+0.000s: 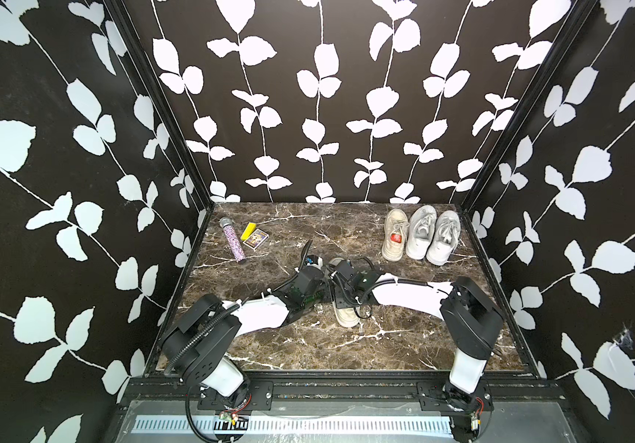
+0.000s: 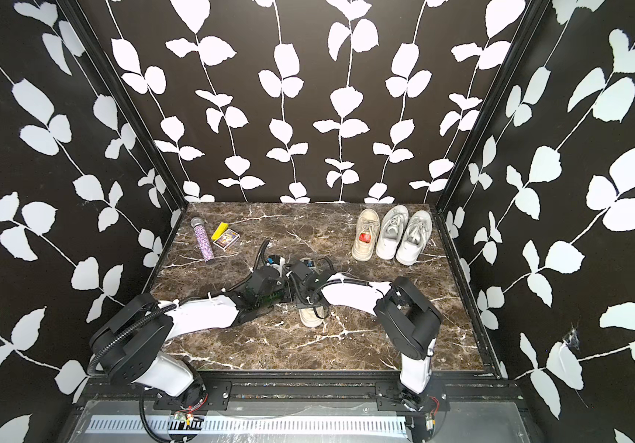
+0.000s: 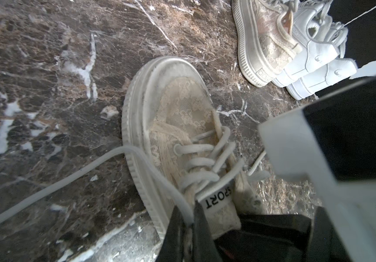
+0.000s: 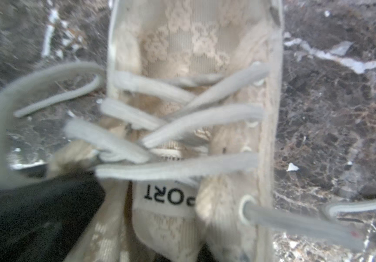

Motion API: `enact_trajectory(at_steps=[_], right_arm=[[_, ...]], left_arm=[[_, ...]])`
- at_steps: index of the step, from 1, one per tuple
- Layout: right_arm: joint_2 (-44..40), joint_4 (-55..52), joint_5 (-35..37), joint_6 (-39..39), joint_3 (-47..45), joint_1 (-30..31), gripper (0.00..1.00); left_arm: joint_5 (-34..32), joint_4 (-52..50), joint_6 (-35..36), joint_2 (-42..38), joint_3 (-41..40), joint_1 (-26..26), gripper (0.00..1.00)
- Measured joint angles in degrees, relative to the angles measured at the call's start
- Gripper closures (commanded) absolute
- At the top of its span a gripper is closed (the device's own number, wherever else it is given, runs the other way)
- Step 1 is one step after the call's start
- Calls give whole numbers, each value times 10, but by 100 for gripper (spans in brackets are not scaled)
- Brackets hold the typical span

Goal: Remove the insole from the shoe

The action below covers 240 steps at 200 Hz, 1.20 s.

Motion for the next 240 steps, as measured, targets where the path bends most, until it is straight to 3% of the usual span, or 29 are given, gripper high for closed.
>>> enact_trajectory(at_steps=[56,173,240], right_arm=[[-75,76,-3,21,-81,-3,100],[-162,181,-44,36,-146,-12,100],[-169,267,-65,14,-195,-7,100]], left_arm=[[-2,-12,13,0,4,-2,100],[-15,-42,36,0,28,-2,100],[-25,-61,37,0,33,-2,100]])
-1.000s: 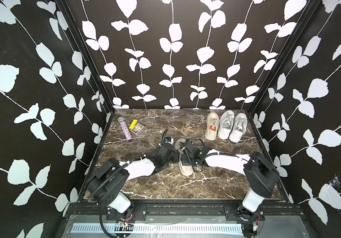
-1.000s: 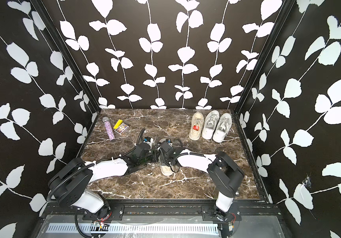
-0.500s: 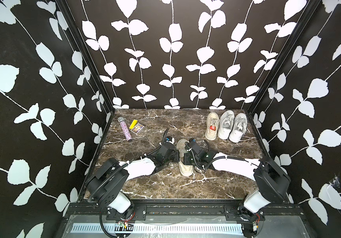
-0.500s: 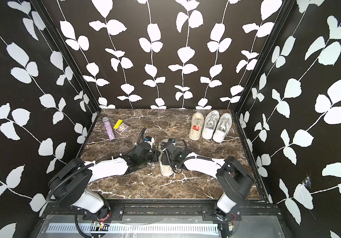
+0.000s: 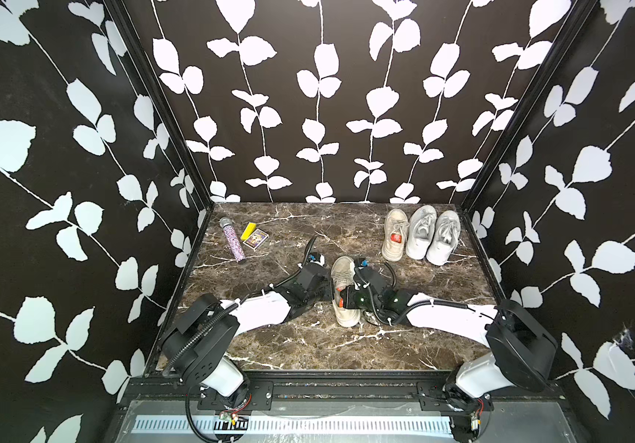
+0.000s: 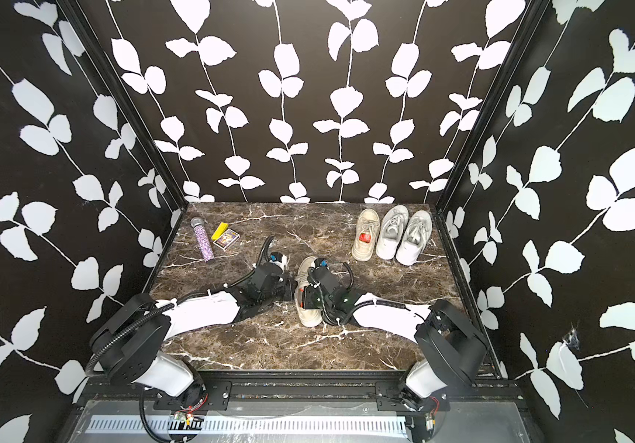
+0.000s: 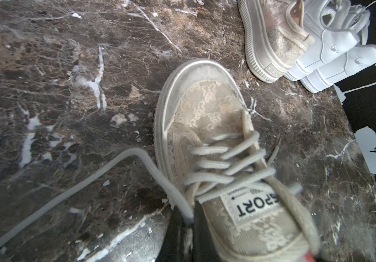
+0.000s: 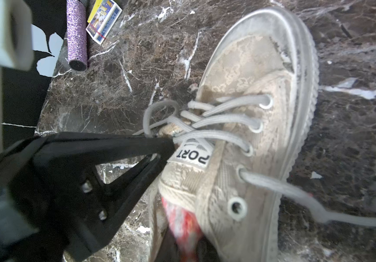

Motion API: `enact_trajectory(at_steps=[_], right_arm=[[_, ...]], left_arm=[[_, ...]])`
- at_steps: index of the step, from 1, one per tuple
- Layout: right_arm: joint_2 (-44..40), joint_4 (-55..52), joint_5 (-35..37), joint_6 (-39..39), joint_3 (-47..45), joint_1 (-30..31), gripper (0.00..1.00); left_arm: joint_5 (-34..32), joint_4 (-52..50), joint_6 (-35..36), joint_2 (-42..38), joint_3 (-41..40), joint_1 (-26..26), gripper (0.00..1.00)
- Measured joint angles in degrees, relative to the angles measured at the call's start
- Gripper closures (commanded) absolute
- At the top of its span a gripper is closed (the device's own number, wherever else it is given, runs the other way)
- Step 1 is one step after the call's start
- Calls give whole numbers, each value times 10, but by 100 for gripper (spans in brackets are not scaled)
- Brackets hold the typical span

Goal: Remove the insole from the shoe

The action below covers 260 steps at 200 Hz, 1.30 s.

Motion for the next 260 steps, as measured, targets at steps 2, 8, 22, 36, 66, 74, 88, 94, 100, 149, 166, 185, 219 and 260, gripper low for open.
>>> enact_trajectory(at_steps=[2,8,22,36,66,74,88,94,100,149,166,185,219,260], right_arm=[[0,1,0,-1,0,0,100],[0,4,0,-6,0,1,100],[-5,15,1,-16,-6,2,100],[-24,33,2,-27,-23,5,100],[-78,68,9,-50,-64,7,100],[-89,77,10,-54,-72,7,100],[-98,94,10,-58,-83,7,100],[-100,100,10,-60,-89,8,100],[-102,108,10,-61,-94,8,100],[-140,158,30,-77,-144,13,100],[-157,171,45,-84,-153,13,100],[-169,193,58,-87,-169,13,100],[-181,226,78,-83,-200,13,100],[-221,265,92,-89,-242,13,100]], left_arm=[[0,0,0,0,0,0,100],[-2,-1,0,0,0,0,100],[-4,-5,0,0,2,0,100],[-6,-10,0,0,5,0,100],[-4,-17,0,0,10,-2,100],[-4,-19,0,0,11,-3,100],[-3,-22,0,0,14,-3,100],[-3,-24,0,0,15,-3,100],[-3,-26,0,0,16,-3,100],[2,-34,0,0,20,-5,100],[4,-33,0,0,21,-7,100],[8,-34,0,1,26,-7,100],[16,-36,0,7,33,-7,100],[28,-36,0,8,38,-11,100]])
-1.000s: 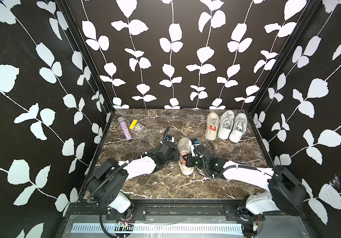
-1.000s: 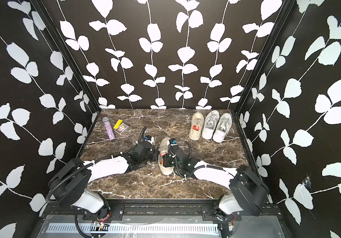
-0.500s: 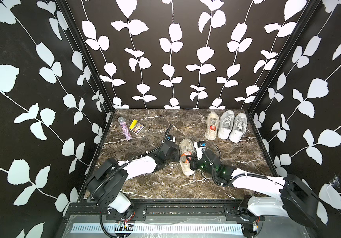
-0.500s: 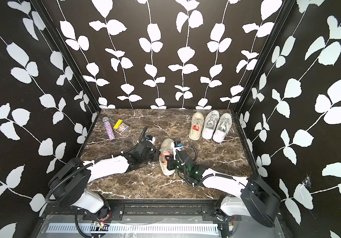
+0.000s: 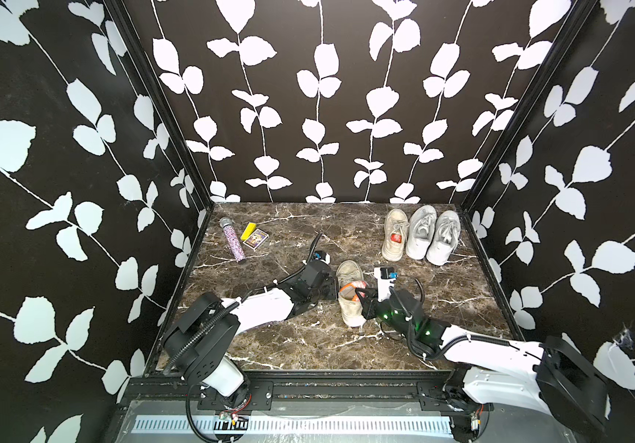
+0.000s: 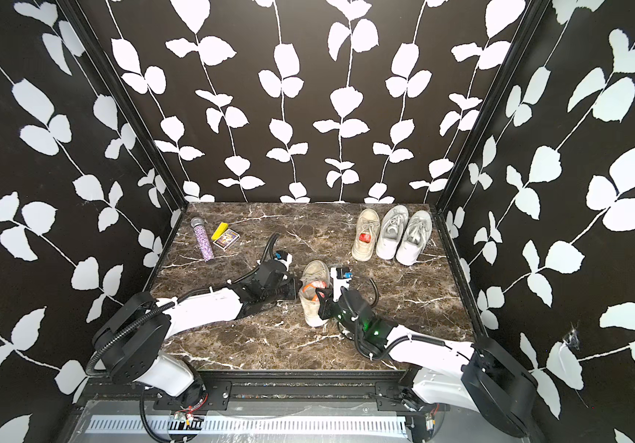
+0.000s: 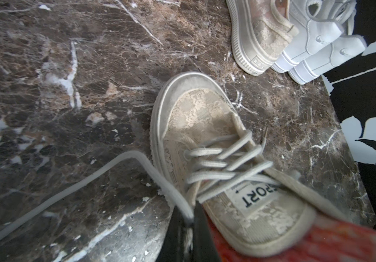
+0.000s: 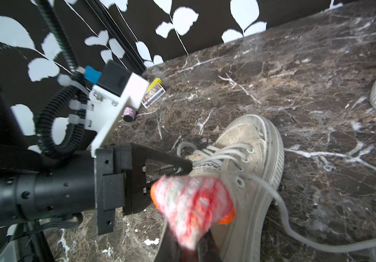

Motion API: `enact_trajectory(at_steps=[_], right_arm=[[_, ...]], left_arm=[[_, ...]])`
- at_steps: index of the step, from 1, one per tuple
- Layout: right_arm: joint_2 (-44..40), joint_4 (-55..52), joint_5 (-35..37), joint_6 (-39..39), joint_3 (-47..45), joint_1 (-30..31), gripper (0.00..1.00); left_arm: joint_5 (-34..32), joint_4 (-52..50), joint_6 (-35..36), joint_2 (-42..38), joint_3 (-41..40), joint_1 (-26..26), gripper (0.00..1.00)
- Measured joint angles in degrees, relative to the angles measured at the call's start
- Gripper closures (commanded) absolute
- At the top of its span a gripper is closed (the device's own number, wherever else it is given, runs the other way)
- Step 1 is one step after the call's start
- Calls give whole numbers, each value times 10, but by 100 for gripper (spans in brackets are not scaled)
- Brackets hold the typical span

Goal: Remove the insole from the shoe

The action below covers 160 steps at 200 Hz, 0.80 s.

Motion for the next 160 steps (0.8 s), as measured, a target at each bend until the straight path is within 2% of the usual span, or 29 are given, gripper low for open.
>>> enact_trajectory(at_steps=[72,125,160], right_arm=[[-34,15,7,-19,-25,-1,100],[-90,16,58,-28,-47,-4,100],[-127,57,87,-38,-49,-29,100]], left_arm=[[9,1,5,0,2,-4,100],[16,0,17,0,12,-10,100],[-42,-38,28,5,13,-1,100]])
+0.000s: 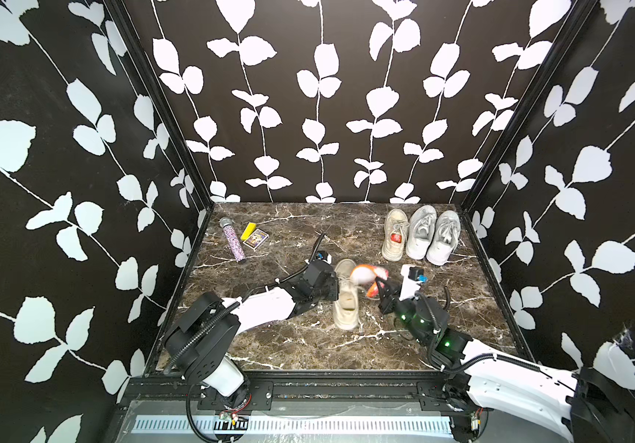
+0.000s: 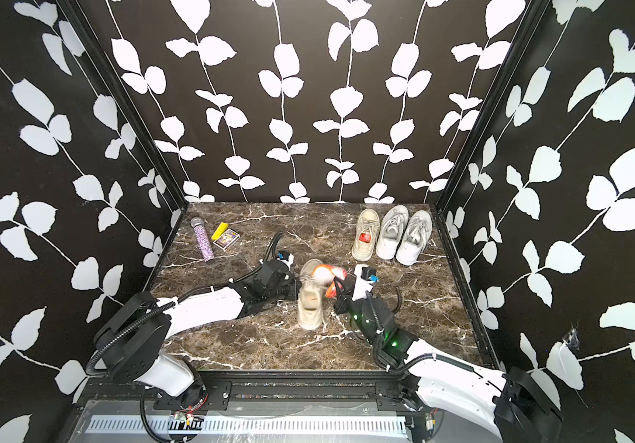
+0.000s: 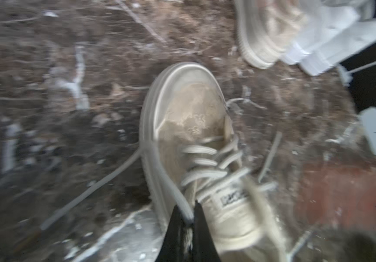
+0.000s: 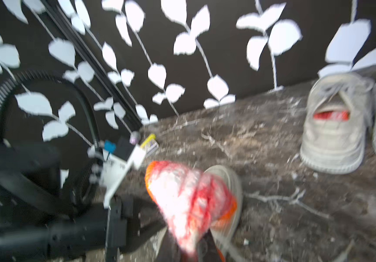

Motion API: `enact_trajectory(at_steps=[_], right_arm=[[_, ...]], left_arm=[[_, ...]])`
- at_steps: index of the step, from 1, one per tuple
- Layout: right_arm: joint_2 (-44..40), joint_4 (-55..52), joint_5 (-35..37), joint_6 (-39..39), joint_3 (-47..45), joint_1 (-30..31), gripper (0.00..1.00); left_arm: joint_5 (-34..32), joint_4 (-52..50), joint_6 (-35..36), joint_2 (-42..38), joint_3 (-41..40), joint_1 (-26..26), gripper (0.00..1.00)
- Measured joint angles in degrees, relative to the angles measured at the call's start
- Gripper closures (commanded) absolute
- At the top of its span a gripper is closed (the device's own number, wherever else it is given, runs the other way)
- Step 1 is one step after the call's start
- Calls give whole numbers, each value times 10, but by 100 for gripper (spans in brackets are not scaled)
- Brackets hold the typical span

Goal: Remove the insole from the shoe
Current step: Remove the insole from the shoe, then move the shoe to the center of the board.

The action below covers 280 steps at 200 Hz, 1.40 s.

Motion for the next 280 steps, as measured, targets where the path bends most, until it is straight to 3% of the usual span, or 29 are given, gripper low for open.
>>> enact_trajectory(at_steps=[45,98,152,194,258,280], right_arm=[[37,12,2,2,0,-3,100],[36,-100,3,3,50,-3,100],[85,-201,-26,14,94,-3,100],[154,-224,-66,47,107,0,100],[290,-237,-90,80,245,60,100],[347,-250,-94,96,303,79,100]], left_arm=[[-35,-14,7,5,2,6,100],[-65,-67,54,20,64,34,100],[-77,-97,116,118,188,128,100],[-51,-102,140,224,306,194,100],[-20,-138,172,335,471,265,100],[-2,-165,179,362,522,279,82]])
